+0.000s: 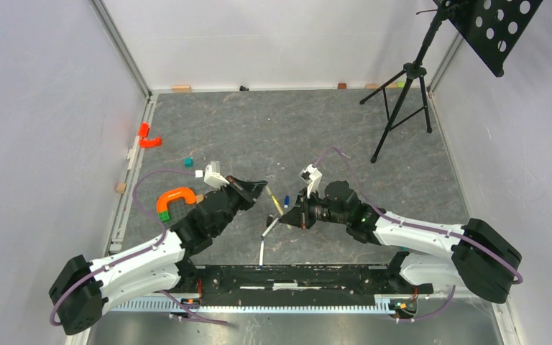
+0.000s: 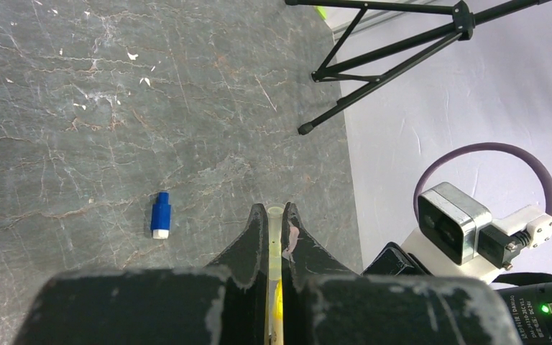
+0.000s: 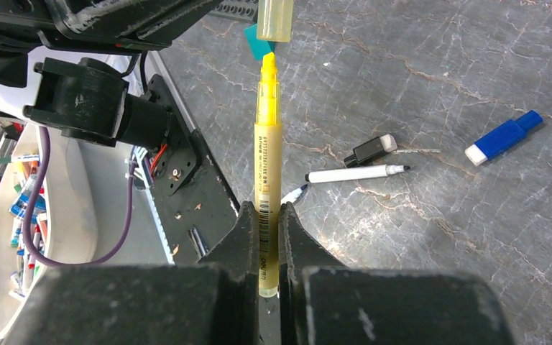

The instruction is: Insert the pens into the pen caps

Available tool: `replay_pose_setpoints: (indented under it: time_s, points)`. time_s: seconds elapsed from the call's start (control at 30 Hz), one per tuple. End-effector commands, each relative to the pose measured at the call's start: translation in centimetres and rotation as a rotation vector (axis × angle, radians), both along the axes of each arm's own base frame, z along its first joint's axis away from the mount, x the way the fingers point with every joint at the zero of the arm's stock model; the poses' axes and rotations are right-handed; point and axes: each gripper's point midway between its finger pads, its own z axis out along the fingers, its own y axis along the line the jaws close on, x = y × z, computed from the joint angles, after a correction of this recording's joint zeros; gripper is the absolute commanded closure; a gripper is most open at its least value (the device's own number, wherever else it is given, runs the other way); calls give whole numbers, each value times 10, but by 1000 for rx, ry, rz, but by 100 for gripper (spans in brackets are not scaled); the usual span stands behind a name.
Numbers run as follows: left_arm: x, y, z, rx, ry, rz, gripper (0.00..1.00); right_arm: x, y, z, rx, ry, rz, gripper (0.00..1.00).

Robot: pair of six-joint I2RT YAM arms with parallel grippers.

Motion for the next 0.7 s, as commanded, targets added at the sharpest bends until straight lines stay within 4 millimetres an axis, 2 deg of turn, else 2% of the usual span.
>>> replay_pose_setpoints:
  time_s: [0.0,0.4,0.67]
  points:
    - [8,2,22,-38,-37,35,98,9,8,19,27,-53,-7,100]
    - [7,-4,19,-43,-28,11,98,16,11,19,5,-72,-20,100]
    - [7,1,23,-45,-38,33,98,13,8,7,-10,-55,-18,100]
